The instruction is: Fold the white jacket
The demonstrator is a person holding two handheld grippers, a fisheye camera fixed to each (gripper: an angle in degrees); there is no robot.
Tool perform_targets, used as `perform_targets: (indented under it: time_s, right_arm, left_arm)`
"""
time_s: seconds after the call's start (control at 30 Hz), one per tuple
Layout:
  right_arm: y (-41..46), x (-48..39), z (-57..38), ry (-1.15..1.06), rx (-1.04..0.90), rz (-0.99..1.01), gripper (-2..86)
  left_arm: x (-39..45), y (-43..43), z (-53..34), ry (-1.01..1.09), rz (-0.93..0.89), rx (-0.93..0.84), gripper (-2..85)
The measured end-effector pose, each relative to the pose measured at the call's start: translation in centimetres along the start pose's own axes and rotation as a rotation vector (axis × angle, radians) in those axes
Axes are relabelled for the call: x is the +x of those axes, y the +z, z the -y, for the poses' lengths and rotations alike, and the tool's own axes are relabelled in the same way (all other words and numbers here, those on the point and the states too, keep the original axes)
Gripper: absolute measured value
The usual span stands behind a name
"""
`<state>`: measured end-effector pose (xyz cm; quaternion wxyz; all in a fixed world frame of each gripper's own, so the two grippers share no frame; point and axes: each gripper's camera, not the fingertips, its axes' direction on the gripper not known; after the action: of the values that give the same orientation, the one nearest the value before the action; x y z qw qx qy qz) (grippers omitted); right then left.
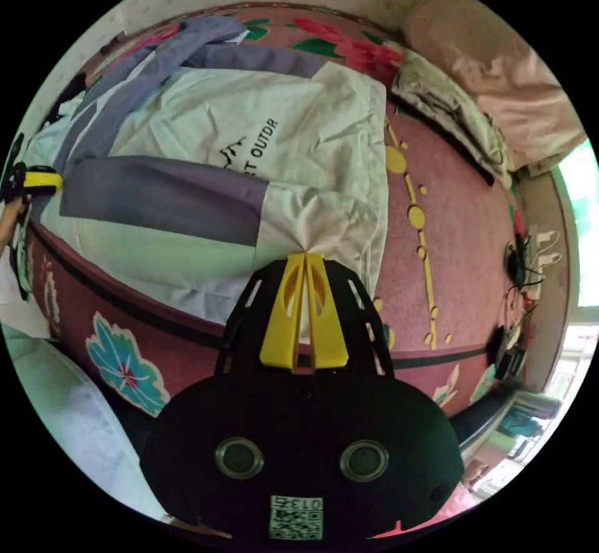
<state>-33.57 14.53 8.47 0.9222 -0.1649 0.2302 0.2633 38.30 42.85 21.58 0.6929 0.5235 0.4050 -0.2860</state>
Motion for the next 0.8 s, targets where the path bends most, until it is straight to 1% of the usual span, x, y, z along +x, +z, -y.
perform_targets:
  time_s: [0.03, 0.1, 0.13, 0.17, 0.2, 0.23, 0.27, 0.3, 0.37, 0.4, 0.43, 0.47, 0.53, 0.57, 0.6, 0.63, 0.7, 0.77, 0.8]
  right_arm:
    - [-0.1, 0.8, -0.1, 0.024, 0.017, 0.042, 0.4]
    - [0.1, 3.8, 0.5, 0.1, -0.062, 0.159, 0.6]
    - [0.0, 4.4, 0.7, 0.12, -0.086, 0.163, 0.7]
    - [-1.2, 5.6, 0.9, 0.141, -0.027, 0.178, 1.0]
    - [-3.0, 6.8, 1.2, 0.155, 0.092, 0.206, 1.5]
    - [-3.7, 7.2, 1.5, 0.153, 0.133, 0.214, 1.9]
    - [-4.9, 7.8, 2.9, 0.131, 0.189, 0.212, 2.9]
    - [-5.6, 8.1, 4.7, 0.094, 0.244, 0.222, 5.5]
    - [-6.1, 8.2, 8.4, 0.057, 0.318, 0.268, 8.1]
    - [-5.8, 8.0, 11.4, 0.028, 0.332, 0.315, 9.1]
    - [-5.6, 7.8, 13.0, 0.01, 0.335, 0.34, 9.4]
    - [-5.2, 7.4, 16.2, -0.018, 0.342, 0.4, 9.9]
    - [-4.3, 6.3, 21.3, -0.077, 0.336, 0.461, 10.5]
    - [-3.8, 5.5, 24.4, -0.118, 0.322, 0.471, 11.1]
    - [-3.2, 4.9, 27.4, -0.139, 0.32, 0.488, 12.2]
    - [-2.9, 4.7, 28.8, -0.144, 0.323, 0.504, 12.8]
    - [-1.3, 4.2, 34.1, -0.142, 0.301, 0.566, 14.8]
    - [0.5, 4.2, 37.7, -0.117, 0.255, 0.618, 16.0]
    - [1.9, 4.2, 39.7, -0.103, 0.212, 0.64, 16.5]
  left_arm:
    - [-0.4, 0.0, -0.1, -0.015, -0.017, 0.006, -0.3]
    - [-2.2, 0.1, -0.9, -0.097, -0.134, -0.022, -0.4]
    - [-2.5, -0.1, -1.3, -0.123, -0.153, -0.027, -0.4]
    - [-3.2, -1.0, -2.2, -0.18, -0.158, -0.016, -0.3]
    - [-3.3, -2.8, -3.1, -0.2, -0.123, 0.058, -0.3]
    - [-3.1, -3.7, -3.3, -0.193, -0.101, 0.114, -0.3]
    - [-2.7, -5.3, -3.4, -0.17, -0.057, 0.216, -0.3]
    - [-2.4, -5.9, -2.7, -0.148, -0.019, 0.27, -0.3]
    - [-2.0, -5.0, -0.6, -0.099, 0.042, 0.247, -0.3]
    - [-2.0, -3.1, 0.9, -0.086, 0.104, 0.175, -0.2]
    - [-2.2, -1.8, 1.5, -0.088, 0.134, 0.121, -0.2]
    - [-2.7, 1.4, 2.3, -0.091, 0.115, 0.011, -0.2]
    - [-4.0, 1.9, 1.6, -0.182, 0.054, 0.106, -0.1]
    - [-5.0, 2.4, 1.6, -0.229, -0.022, 0.058, 0.0]
    - [-5.6, 2.1, 1.6, -0.271, -0.058, 0.033, 0.4]
    - [-5.6, 1.5, 1.4, -0.28, -0.037, 0.057, 0.5]
    - [-5.4, -1.3, 0.4, -0.31, 0.068, 0.235, 2.4]
    - [-5.7, -1.3, 0.4, -0.307, 0.078, 0.298, 6.1]
    - [-6.2, -0.3, 0.8, -0.309, 0.057, 0.282, 9.4]
